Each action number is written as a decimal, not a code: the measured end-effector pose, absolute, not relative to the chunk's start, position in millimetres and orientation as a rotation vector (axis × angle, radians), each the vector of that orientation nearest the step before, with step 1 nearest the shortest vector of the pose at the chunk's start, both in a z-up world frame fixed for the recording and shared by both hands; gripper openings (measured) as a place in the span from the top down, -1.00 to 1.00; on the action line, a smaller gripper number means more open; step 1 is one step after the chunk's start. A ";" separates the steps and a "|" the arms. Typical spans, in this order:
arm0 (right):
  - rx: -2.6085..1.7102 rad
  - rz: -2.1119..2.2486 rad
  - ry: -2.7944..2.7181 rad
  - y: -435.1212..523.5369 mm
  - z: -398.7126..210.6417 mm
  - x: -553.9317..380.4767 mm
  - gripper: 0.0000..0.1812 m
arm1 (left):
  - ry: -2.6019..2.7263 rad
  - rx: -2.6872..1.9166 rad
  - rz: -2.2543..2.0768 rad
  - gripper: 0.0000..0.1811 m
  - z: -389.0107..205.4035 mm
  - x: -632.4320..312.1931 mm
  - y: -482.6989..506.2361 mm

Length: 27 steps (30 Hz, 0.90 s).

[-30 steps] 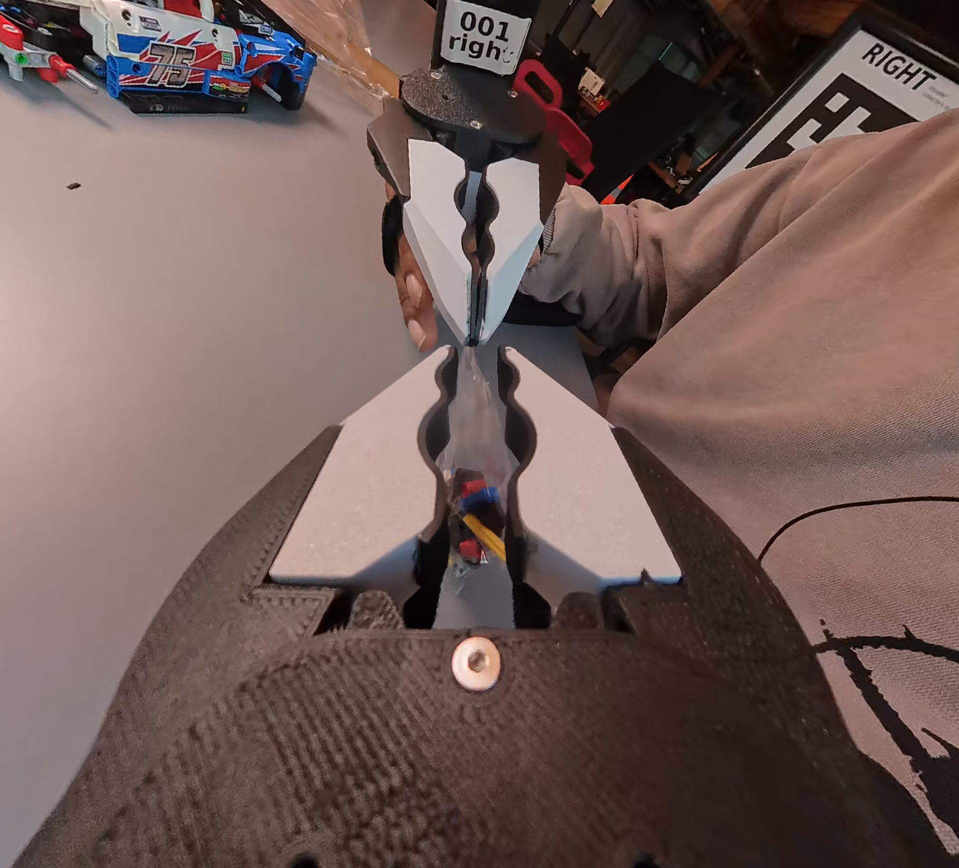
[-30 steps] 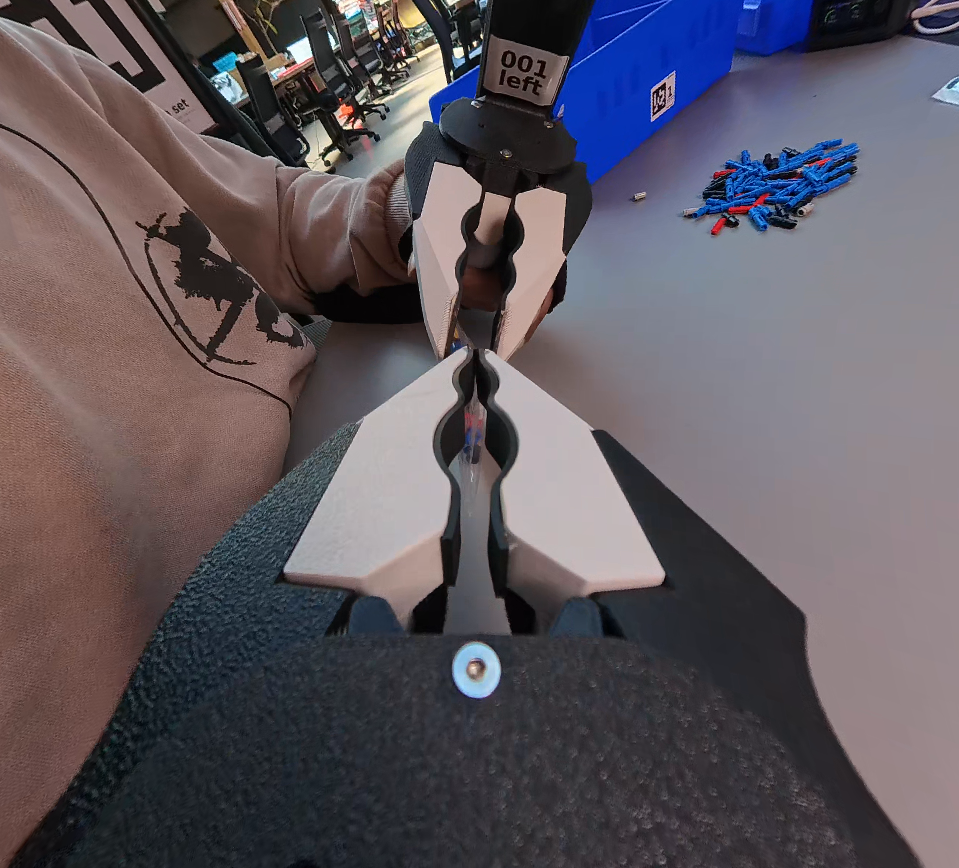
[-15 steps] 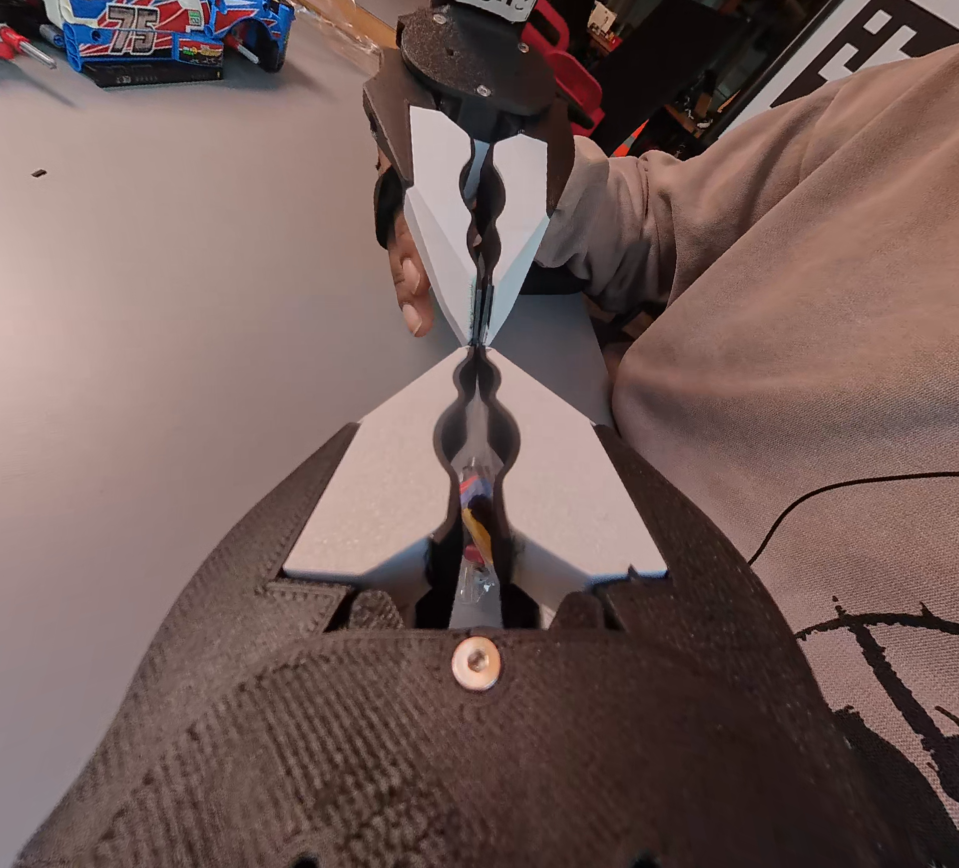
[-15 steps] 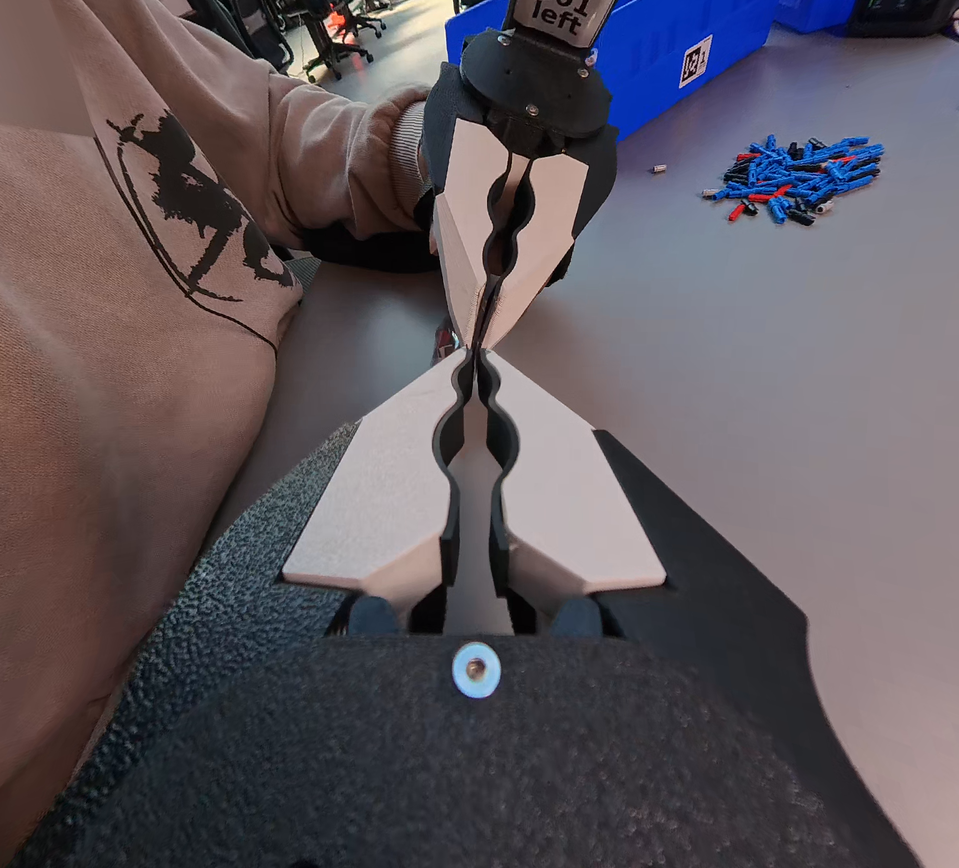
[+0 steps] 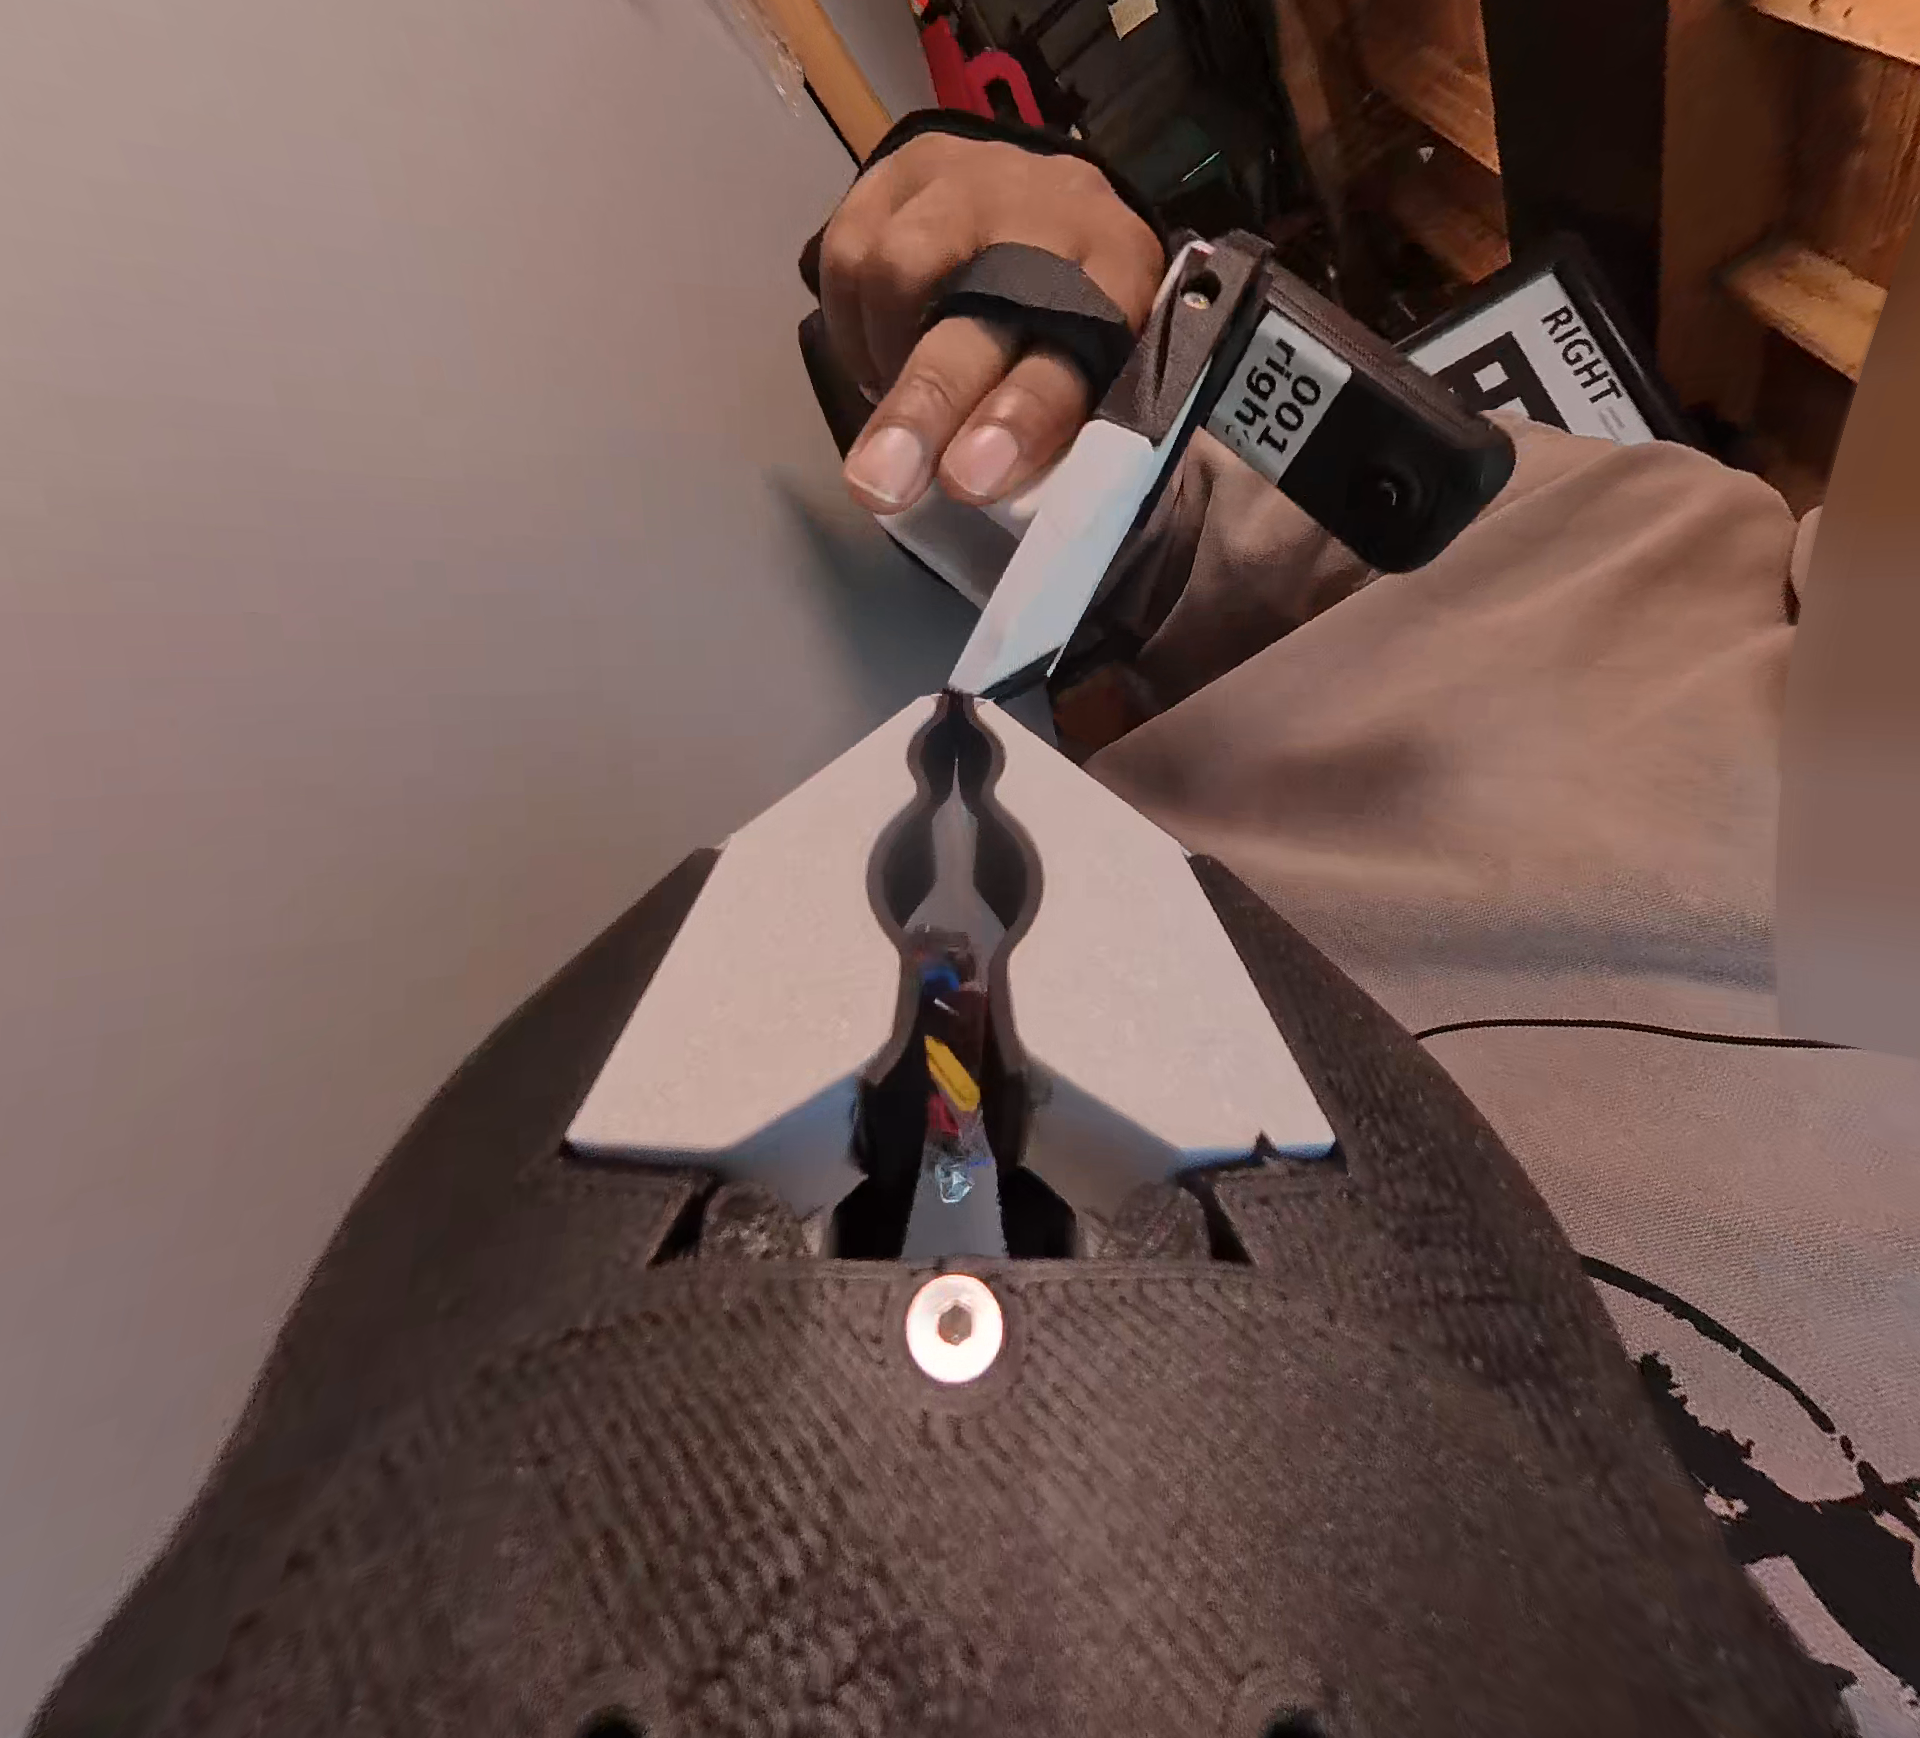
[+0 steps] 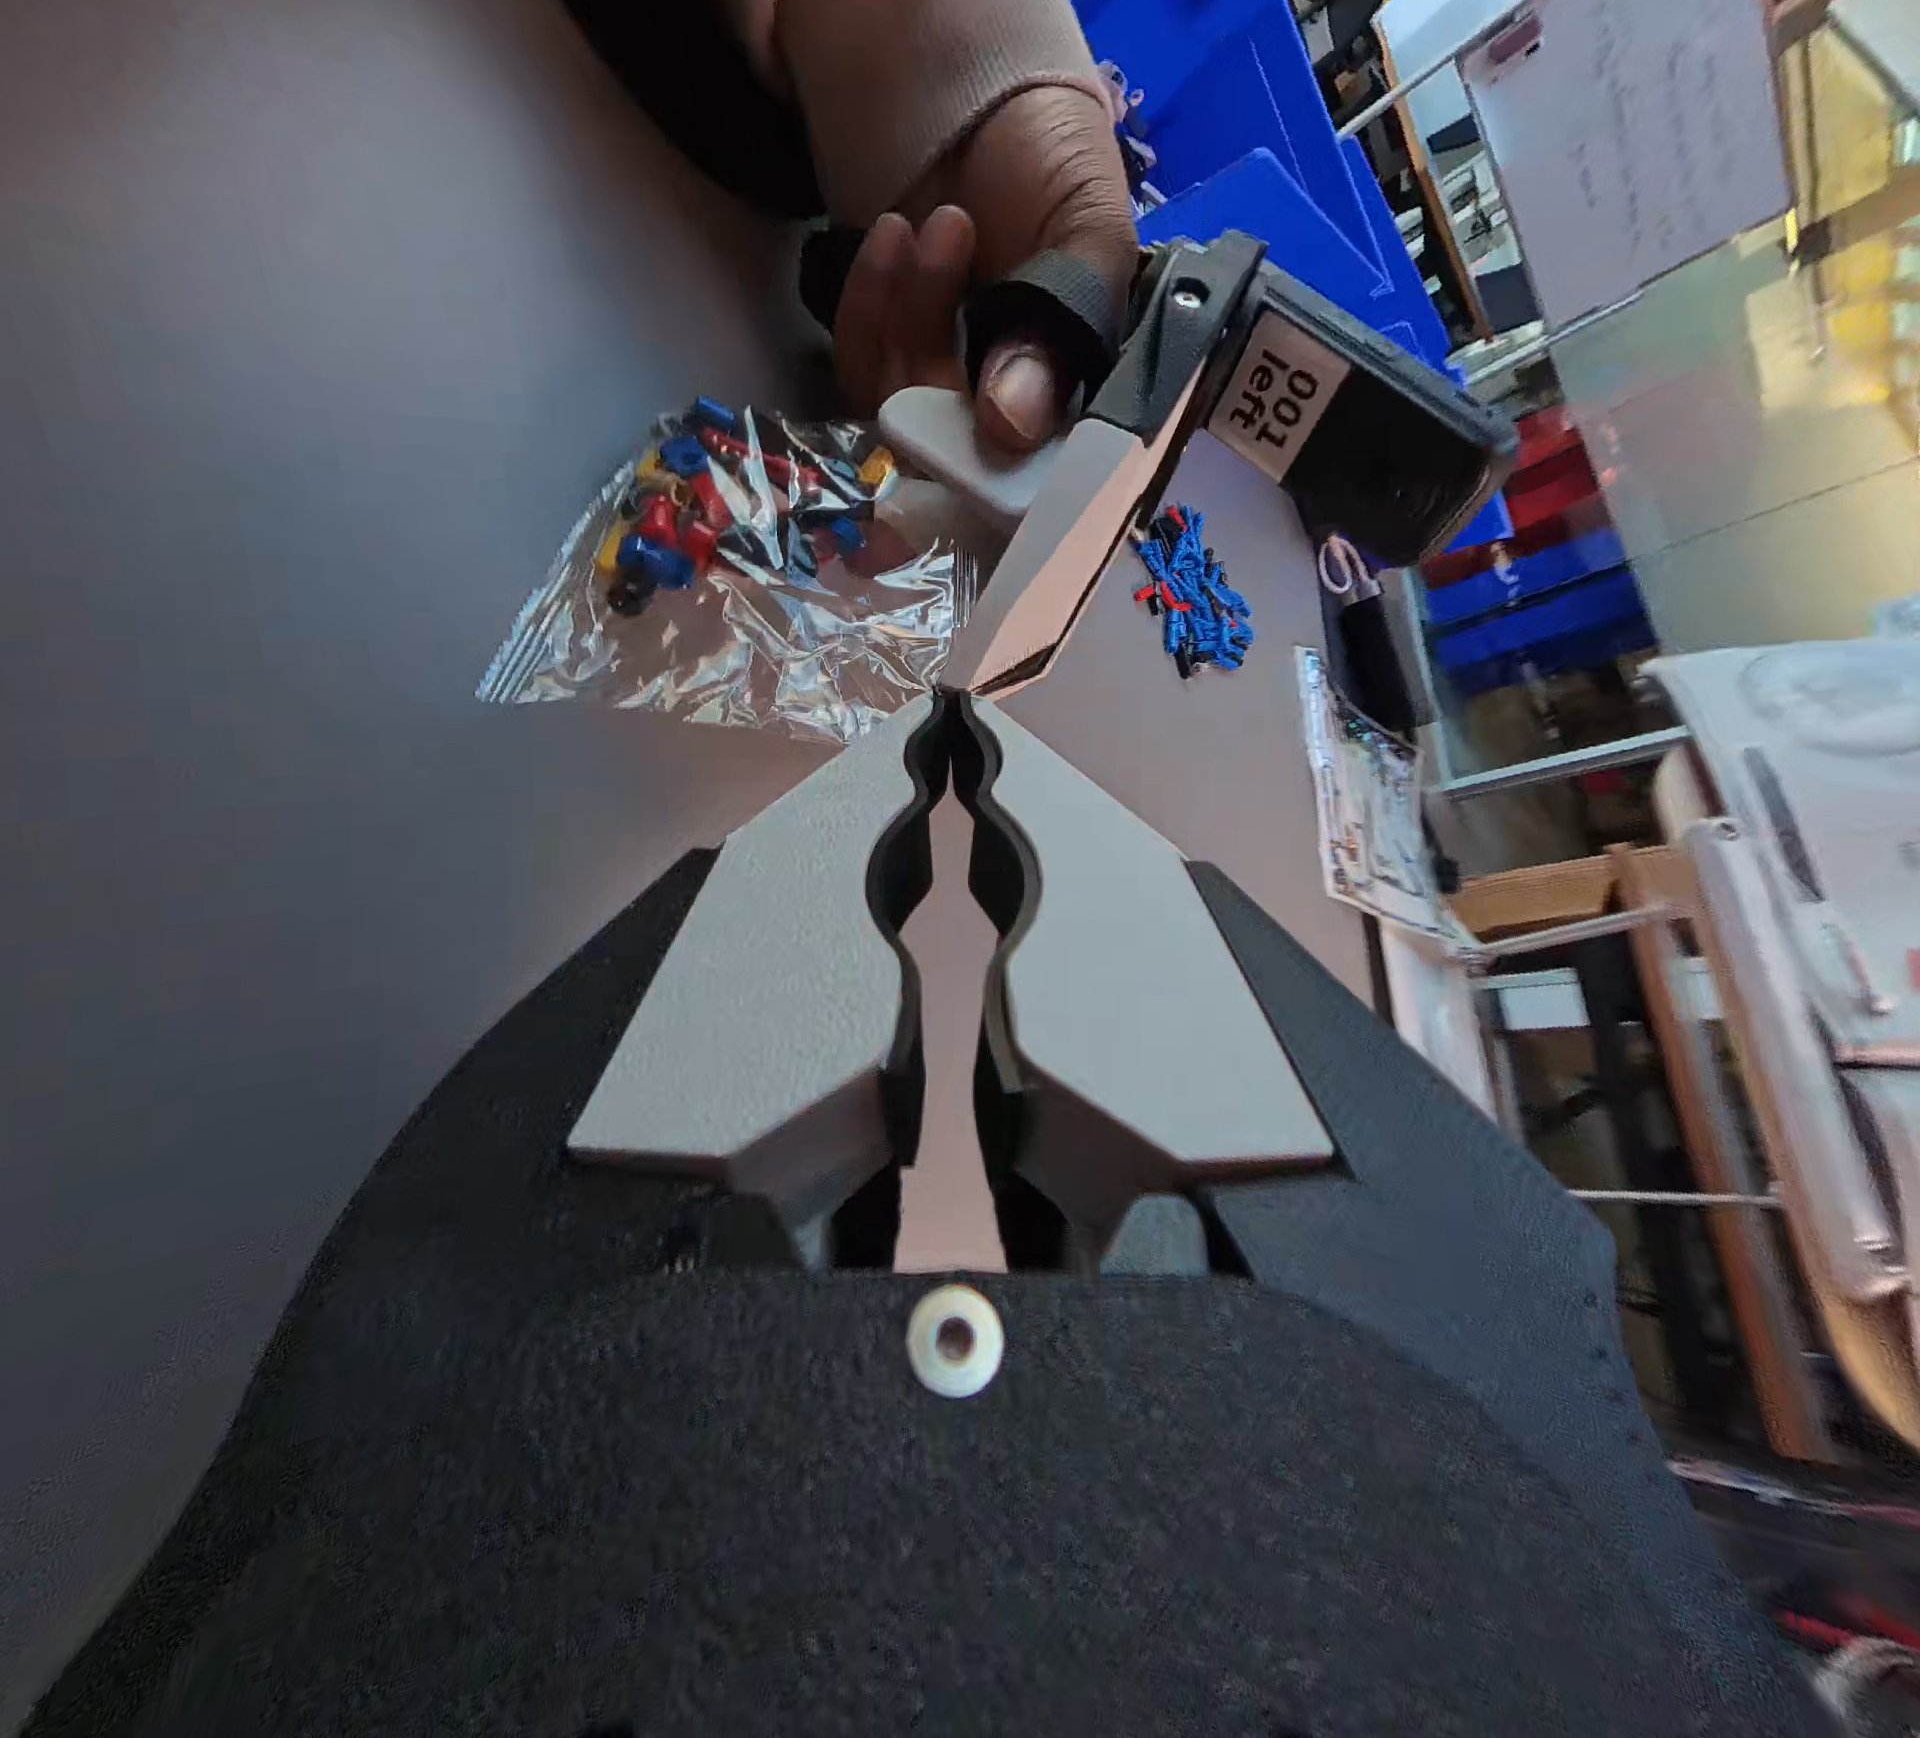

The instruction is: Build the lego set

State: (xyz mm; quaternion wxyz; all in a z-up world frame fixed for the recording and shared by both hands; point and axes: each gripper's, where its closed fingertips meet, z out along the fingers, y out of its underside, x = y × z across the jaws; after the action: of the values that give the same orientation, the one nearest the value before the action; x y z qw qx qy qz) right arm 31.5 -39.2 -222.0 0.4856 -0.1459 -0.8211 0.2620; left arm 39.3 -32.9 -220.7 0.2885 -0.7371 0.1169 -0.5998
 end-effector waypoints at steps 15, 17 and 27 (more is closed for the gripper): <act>-0.813 1.162 -1.993 -36.1 -229.2 36.3 0.99 | 0.479 -2.042 -1.313 1.00 -230.3 42.0 -30.9; -0.851 1.231 -1.980 -37.9 -225.6 36.6 0.95 | 0.498 -2.044 -1.283 1.00 -230.6 41.7 -32.7; -0.895 1.256 -2.025 -42.9 -227.3 36.8 0.99 | 0.576 -2.055 -1.184 1.00 -230.7 45.4 -35.8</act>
State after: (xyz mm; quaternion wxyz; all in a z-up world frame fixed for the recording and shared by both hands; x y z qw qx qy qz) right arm 36.8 -42.9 -227.3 0.2934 -0.3361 -0.7605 0.4717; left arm 45.4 -35.8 -230.7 0.3434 -0.7908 0.2217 -0.4556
